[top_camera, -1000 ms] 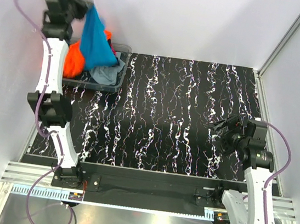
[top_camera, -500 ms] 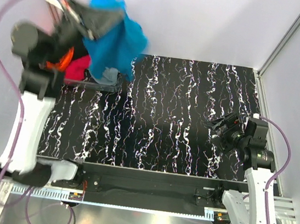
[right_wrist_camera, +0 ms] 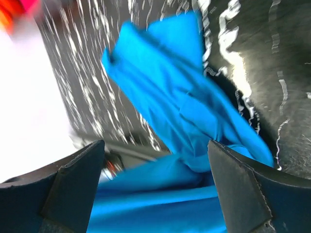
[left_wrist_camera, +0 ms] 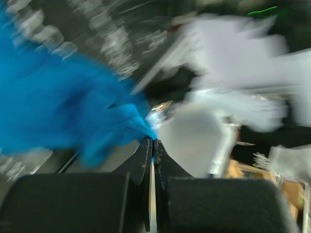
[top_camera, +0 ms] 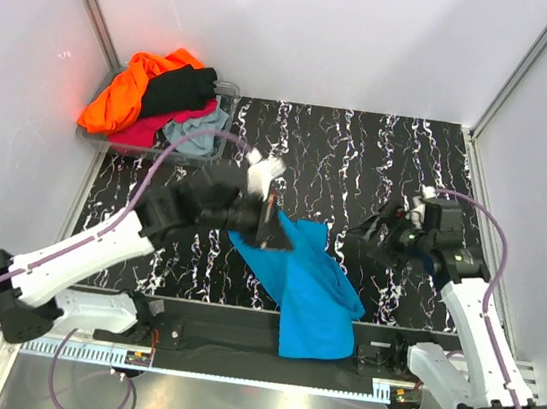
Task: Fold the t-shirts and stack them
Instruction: Move the tshirt to the center of the board
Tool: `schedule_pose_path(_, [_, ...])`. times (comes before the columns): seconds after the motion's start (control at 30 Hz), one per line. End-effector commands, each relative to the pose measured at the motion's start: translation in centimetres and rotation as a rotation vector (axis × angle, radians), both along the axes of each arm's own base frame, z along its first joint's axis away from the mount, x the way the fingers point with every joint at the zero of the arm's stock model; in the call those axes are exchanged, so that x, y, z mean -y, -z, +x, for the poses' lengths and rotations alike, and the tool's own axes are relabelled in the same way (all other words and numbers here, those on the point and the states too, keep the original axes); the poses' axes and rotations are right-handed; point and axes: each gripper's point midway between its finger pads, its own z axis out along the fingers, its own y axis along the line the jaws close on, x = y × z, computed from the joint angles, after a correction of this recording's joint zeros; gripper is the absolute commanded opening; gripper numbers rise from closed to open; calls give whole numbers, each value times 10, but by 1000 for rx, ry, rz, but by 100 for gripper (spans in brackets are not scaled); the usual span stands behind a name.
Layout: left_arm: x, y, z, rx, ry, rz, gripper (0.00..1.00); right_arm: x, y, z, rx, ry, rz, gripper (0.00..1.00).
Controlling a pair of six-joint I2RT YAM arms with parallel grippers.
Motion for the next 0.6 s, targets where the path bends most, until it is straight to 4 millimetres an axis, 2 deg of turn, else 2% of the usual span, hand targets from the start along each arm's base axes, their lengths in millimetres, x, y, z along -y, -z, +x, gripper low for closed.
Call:
schedule_pose_path(0.0, [-52,29,7,85,-160,120,0,-22,-13,2,89,-168,-82,94])
schedule_pose_path(0.03, [-68,29,2,93,-194,123,0,-35,-6,6,81,-229,-94,94])
schedule_pose_path(0.07, [-83,44,1,68,-239,178,0,-56,-10,2,101,-320,-95,95])
schedule_pose_path(0.1, [-92,60,-4,40,-252,213,0,-69,-11,2,114,-378,-112,95])
schedule_pose_path(0.13, [-105,61,-14,19,-272,201,0,-94,-10,1,148,-512,-140,95])
schedule_pose_path(0.17, [-110,67,-18,0,-282,202,0,-110,-10,-4,174,-598,-145,95])
schedule_pose_path(0.2, [-116,81,-24,-29,-290,214,0,-128,-14,-8,216,-687,-118,95])
schedule_pose_path(0.27, [-125,81,-34,-55,-307,159,0,-157,-12,-25,295,-879,-71,96])
schedule_pose_path(0.3, [-128,89,-37,-68,-310,160,0,-174,-24,-30,391,-958,18,96])
schedule_pose_path(0.33, [-130,89,-40,-75,-313,149,0,-178,-19,-36,425,-1006,54,96])
schedule_pose_path(0.4, [-138,86,-46,-73,-322,123,0,-191,-25,-39,548,-1064,140,94])
schedule_pose_path(0.47, [-146,80,-50,-73,-342,96,0,-202,-25,-47,587,-1147,236,92])
schedule_pose_path(0.53, [-157,83,-55,-101,-380,92,0,-210,-20,-53,525,-1196,279,84])
schedule_pose_path(0.57, [-161,85,-56,-112,-396,95,0,-212,0,-60,430,-1215,257,83])
